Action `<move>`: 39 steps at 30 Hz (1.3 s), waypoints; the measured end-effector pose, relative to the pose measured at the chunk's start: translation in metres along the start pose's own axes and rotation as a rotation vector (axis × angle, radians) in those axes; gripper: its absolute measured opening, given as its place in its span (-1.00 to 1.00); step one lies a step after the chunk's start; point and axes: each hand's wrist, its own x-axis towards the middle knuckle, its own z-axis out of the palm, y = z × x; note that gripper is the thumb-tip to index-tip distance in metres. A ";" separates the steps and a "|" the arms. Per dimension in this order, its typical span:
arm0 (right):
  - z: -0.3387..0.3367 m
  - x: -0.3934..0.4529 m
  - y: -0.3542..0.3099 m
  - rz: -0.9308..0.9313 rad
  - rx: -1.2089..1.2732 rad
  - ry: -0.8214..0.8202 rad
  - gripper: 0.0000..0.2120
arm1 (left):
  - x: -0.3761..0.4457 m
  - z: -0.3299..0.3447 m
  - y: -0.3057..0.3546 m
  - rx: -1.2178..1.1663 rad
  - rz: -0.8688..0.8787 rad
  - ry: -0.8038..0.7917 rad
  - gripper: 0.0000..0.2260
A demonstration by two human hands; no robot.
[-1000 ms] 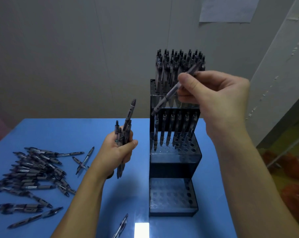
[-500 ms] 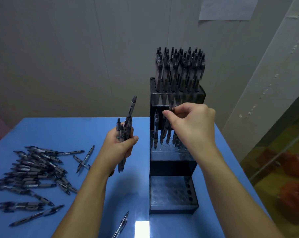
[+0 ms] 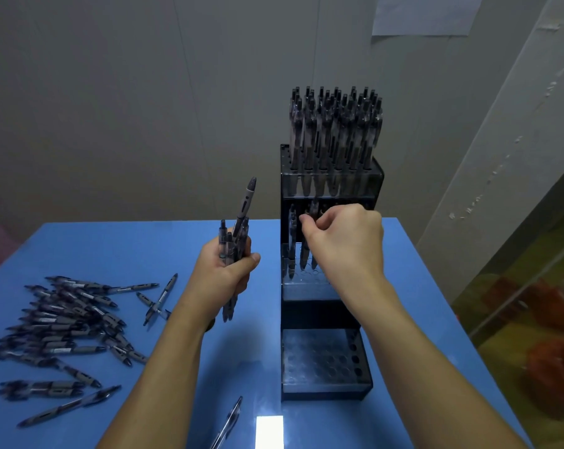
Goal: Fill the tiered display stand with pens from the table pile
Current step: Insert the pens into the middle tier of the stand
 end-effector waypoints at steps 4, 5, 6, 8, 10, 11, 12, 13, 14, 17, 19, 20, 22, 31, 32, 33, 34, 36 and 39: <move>0.013 -0.006 0.004 0.005 -0.111 -0.084 -0.60 | 0.000 0.001 0.000 0.008 0.005 0.001 -0.82; 0.015 -0.007 0.005 0.001 -0.128 -0.092 -0.60 | 0.000 0.001 0.000 0.009 0.004 0.001 -0.82; 0.016 -0.007 0.005 -0.004 -0.144 -0.095 -0.60 | 0.000 0.001 0.000 0.010 0.001 0.000 -0.83; 0.016 -0.007 0.005 -0.012 -0.173 -0.095 -0.60 | -0.001 0.000 -0.001 0.012 -0.004 -0.004 -0.83; 0.015 -0.007 0.003 -0.020 -0.202 -0.097 -0.60 | -0.002 -0.001 -0.001 0.014 0.000 -0.005 -0.83; 0.013 -0.008 0.002 -0.017 -0.219 -0.108 -0.60 | -0.003 -0.001 0.000 0.014 0.004 -0.008 -0.83; 0.011 -0.009 0.002 -0.010 -0.240 -0.127 -0.60 | -0.003 -0.001 0.001 0.012 0.007 -0.010 -0.83; 0.007 -0.009 0.001 -0.004 -0.261 -0.148 -0.60 | -0.004 -0.001 0.003 0.012 0.011 -0.014 -0.83; 0.003 -0.010 0.000 -0.003 -0.283 -0.164 -0.60 | -0.005 -0.001 0.004 0.014 0.015 -0.017 -0.82; -0.011 -0.012 -0.005 -0.033 -0.331 -0.176 -0.61 | -0.007 -0.001 0.008 0.014 0.020 -0.030 -0.81; -0.019 -0.013 -0.011 -0.076 -0.294 -0.180 -0.64 | -0.008 0.000 0.011 0.014 0.018 -0.037 -0.81; -0.023 -0.013 -0.015 -0.089 -0.235 -0.195 -0.67 | -0.009 0.002 0.012 0.017 0.020 -0.042 -0.82; -0.026 -0.015 -0.025 -0.100 -0.068 -0.264 -0.75 | -0.009 0.005 0.014 0.028 0.027 -0.054 -0.84; -0.003 -0.038 -0.039 -0.275 0.193 -0.171 -0.78 | -0.013 0.016 0.025 0.074 0.082 -0.049 -0.85; -0.001 -0.039 -0.040 -0.290 0.195 -0.145 -0.78 | -0.012 0.017 0.025 0.090 0.088 -0.037 -0.80; 0.000 -0.040 -0.040 -0.302 0.195 -0.130 -0.77 | -0.012 0.018 0.026 0.108 0.090 -0.024 -0.73; 0.000 -0.039 -0.041 -0.311 0.198 -0.131 -0.78 | -0.012 0.018 0.026 0.124 0.095 -0.018 -0.70; 0.001 -0.039 -0.041 -0.316 0.207 -0.179 -0.81 | -0.012 0.017 0.026 0.160 0.107 -0.009 -0.72; 0.002 -0.039 -0.040 -0.321 0.207 -0.265 -0.83 | -0.011 0.016 0.024 0.184 0.115 0.032 -0.80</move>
